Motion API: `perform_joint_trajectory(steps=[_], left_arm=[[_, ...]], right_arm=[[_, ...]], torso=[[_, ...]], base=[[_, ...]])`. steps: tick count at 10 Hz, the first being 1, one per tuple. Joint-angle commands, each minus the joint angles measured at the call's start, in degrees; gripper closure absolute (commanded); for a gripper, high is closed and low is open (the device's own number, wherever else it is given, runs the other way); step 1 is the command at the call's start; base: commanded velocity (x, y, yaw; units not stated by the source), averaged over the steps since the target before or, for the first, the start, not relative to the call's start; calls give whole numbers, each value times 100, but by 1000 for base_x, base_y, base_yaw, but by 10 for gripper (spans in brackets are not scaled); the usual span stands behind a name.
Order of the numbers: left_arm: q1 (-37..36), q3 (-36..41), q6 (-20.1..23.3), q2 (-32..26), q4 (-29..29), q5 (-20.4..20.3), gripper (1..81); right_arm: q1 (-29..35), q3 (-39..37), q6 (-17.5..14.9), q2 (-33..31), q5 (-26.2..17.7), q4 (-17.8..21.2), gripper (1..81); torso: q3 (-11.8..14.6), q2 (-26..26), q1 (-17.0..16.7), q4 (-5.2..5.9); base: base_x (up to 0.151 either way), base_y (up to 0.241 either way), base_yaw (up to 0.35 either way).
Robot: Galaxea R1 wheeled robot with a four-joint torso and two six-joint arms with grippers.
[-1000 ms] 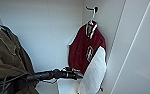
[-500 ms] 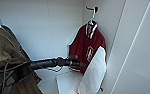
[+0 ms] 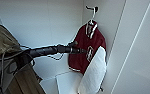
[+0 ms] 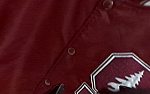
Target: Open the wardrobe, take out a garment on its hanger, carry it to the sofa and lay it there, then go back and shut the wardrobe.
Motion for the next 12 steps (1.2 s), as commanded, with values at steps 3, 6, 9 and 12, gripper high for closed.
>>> perform_joint_trajectory(steps=[3,6,9,12], left_arm=[[-1850,-539,-781,415,-152,-379,10],[-2289,-768,-1274,407,-143,-432,10],[-2606,-812,-1572,275,-152,-458,10],[-2756,-830,-2064,196,-144,-879,10]], right_arm=[[209,24,-10,110,-317,14,10],[200,-2,-10,145,-317,14,10],[218,-2,-10,154,-317,14,10],[209,-2,-10,163,-325,14,10]], torso=[[0,2,0,0],[-2,2,2,0],[-2,4,2,0],[-4,6,2,0]], base=[[0,0,0],[0,0,0],[0,0,0],[0,0,0]])
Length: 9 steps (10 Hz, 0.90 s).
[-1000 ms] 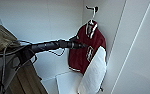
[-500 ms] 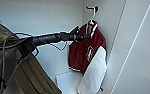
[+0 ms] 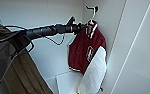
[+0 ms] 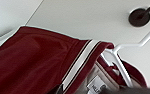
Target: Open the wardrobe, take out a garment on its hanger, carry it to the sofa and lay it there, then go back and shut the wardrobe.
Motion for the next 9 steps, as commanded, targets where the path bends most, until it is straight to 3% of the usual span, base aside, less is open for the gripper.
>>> perform_joint_trajectory(steps=[1,4,9], left_arm=[[-1287,-97,-282,-52,-17,-326,10],[-1287,-228,-582,185,-8,-625,10],[-1497,-861,-714,774,-16,-696,10]], right_arm=[[212,14,-9,47,-338,14,10],[212,14,0,47,-330,22,10],[220,14,0,46,-338,31,10]], torso=[[0,2,0,0],[0,2,0,0],[0,2,2,0]], base=[[0,0,0],[0,0,0],[0,0,0]])
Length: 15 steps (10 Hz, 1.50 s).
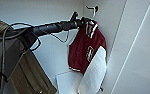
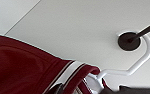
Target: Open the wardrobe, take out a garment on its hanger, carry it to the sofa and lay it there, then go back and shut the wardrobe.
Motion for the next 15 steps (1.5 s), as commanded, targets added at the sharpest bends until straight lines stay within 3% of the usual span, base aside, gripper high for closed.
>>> perform_joint_trajectory(steps=[1,3,5,12,15], left_arm=[[-1370,-92,-105,88,-14,-129,10],[-1397,-92,-122,184,-14,-138,10],[-1397,-83,-140,219,-14,-147,10],[-1353,13,-149,589,48,-173,10],[-1335,-135,-140,764,65,-437,10]], right_arm=[[218,14,8,14,-329,32,10],[227,14,8,22,-329,40,10],[209,14,8,14,-329,40,10],[227,13,34,22,-329,40,10],[218,14,43,14,-330,40,10]], torso=[[-513,0,0,0],[-133,-2,-2,0],[-260,2,2,0],[-260,5,4,0],[-260,5,4,0]], base=[[0,0,0],[0,0,0],[0,0,0],[0,0,0],[0,0,0]])
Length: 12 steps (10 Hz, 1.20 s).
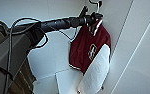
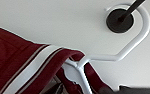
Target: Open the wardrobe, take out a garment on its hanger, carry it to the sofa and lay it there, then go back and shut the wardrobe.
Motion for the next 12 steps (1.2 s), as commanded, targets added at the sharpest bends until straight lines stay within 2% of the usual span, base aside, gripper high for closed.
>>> perform_joint_trajectory(steps=[1,6,8,12], left_arm=[[-1073,-198,-30,189,49,-322,10],[-1064,-347,-30,557,58,-823,10],[-1056,-505,-21,874,198,-814,10],[-889,-533,-21,927,251,-788,10]], right_arm=[[176,5,27,2,-350,37,10],[176,5,36,11,-350,45,10],[176,5,36,12,-350,45,10],[203,14,45,20,-350,45,10]], torso=[[0,0,0,0],[0,0,0,0],[0,0,0,0],[0,0,0,5]], base=[[0,0,0],[0,0,0],[0,0,0],[0,0,0]])
